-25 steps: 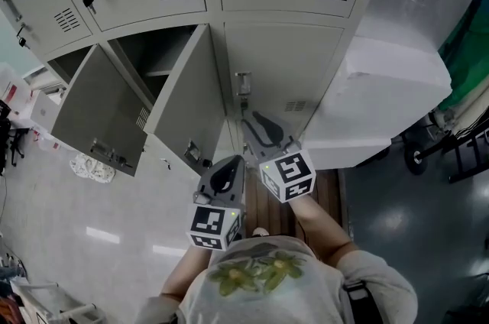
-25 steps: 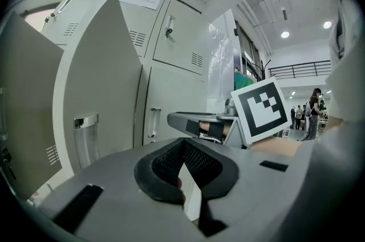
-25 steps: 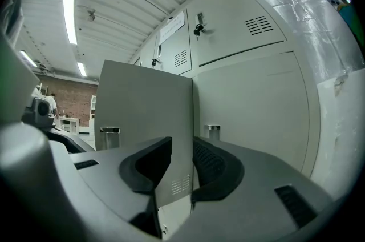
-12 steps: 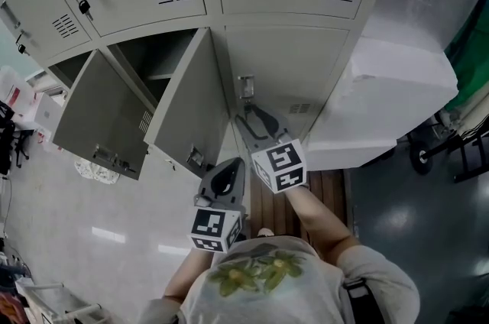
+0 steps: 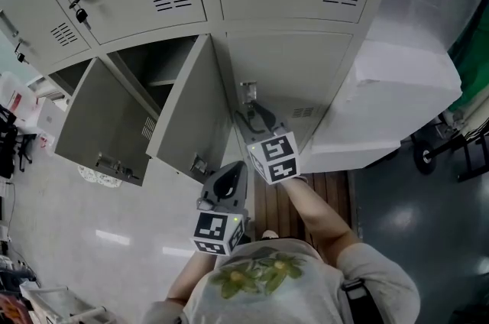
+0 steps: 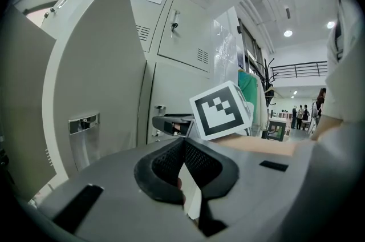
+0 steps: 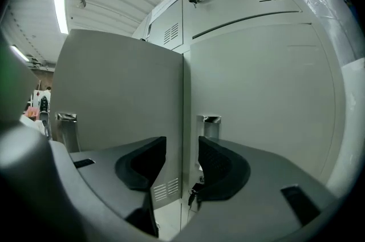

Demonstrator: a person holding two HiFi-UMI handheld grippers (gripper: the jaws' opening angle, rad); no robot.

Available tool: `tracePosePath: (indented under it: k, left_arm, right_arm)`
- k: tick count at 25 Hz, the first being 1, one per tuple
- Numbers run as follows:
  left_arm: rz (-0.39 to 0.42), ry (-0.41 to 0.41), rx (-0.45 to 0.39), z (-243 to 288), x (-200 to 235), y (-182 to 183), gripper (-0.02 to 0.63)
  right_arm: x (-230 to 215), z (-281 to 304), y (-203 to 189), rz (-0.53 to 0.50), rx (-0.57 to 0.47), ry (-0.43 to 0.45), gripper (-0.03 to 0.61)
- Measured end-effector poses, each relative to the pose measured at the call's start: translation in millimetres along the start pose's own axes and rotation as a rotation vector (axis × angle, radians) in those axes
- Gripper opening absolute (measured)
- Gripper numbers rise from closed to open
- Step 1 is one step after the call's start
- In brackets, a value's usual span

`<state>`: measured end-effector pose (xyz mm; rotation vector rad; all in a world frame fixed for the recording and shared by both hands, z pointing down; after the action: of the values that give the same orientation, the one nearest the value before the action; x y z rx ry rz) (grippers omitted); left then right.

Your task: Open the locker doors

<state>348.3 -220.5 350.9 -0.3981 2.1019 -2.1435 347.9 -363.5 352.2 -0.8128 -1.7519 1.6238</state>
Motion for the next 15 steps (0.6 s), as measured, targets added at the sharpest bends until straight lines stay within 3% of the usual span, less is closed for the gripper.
tracePosePath:
  k: [15]
  left_arm:
    - [-0.003, 0.004, 0.013, -3, 6, -3, 0.028]
  right_arm:
    - [-13, 28, -16, -0.019, 0.01, -0.05, 0.169]
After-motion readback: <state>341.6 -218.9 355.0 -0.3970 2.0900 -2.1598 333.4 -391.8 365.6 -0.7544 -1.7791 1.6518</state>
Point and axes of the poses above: the fingertips, and each gripper's own axes: z forward along the fingers, x to its left, y out of its top, the point moved 3 cm from there along -z, backward along the fingers, and after that the axes turned 11 degrees about -x, right-handed, at the moved point
